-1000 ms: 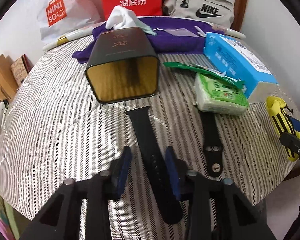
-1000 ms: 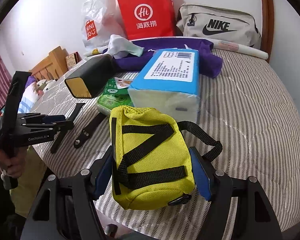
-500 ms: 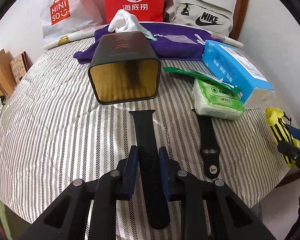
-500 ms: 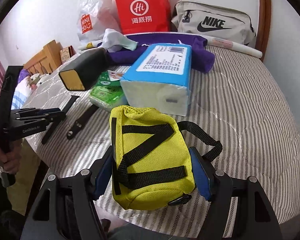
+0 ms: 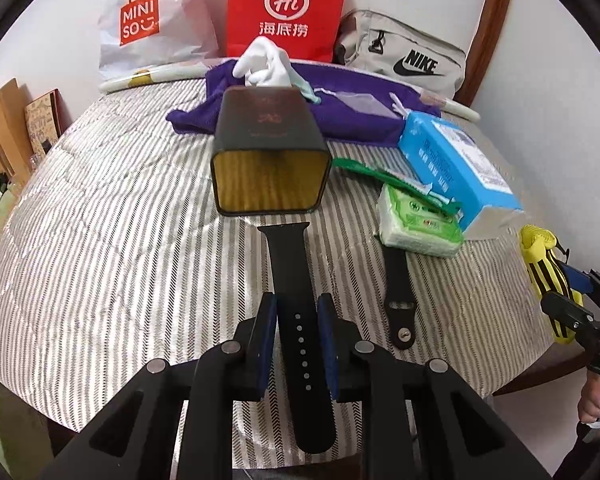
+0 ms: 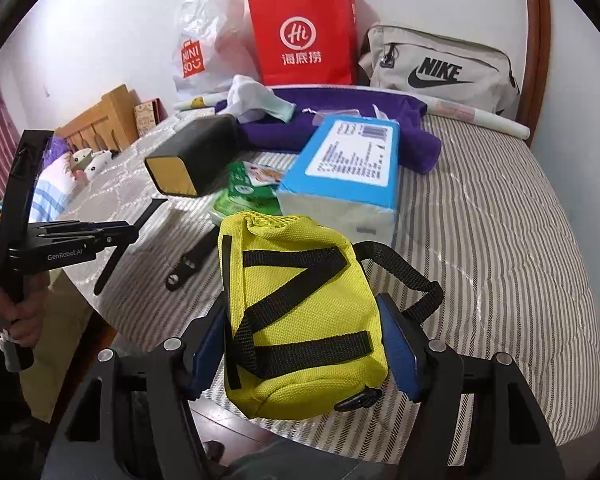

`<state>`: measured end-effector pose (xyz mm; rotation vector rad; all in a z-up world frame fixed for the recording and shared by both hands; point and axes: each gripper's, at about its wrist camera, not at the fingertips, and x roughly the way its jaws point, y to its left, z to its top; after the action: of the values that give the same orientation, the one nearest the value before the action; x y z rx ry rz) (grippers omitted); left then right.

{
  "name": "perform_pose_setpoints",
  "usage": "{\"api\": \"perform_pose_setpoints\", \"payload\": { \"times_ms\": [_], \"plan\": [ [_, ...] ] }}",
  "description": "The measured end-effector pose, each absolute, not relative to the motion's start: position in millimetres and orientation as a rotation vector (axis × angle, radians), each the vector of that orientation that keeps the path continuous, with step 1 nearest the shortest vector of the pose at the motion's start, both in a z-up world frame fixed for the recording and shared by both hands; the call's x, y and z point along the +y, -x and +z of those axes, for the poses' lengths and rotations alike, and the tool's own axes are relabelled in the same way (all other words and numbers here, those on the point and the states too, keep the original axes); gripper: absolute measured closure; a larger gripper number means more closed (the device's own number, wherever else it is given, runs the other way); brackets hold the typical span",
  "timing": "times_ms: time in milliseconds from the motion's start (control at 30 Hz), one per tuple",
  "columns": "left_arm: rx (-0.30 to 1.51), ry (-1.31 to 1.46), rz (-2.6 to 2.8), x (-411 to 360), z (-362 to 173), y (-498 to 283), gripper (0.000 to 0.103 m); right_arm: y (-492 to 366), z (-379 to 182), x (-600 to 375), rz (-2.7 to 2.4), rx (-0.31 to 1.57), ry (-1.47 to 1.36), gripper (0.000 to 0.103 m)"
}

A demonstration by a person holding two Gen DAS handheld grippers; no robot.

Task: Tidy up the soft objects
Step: 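Carry the yellow pouch and black strap over the purple towel with both tools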

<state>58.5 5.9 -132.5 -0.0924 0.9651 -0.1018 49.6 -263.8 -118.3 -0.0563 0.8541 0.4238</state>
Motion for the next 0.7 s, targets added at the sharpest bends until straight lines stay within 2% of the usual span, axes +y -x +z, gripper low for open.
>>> {"api": "perform_pose_setpoints", "payload": {
  "times_ms": [700],
  "plan": [
    [0.879,0.088,-0.099,19.4,-66.6,-90.9,0.083,-87.5,-67.3,-263.0,0.396,0.777,0.068,0.034]
  ]
}}
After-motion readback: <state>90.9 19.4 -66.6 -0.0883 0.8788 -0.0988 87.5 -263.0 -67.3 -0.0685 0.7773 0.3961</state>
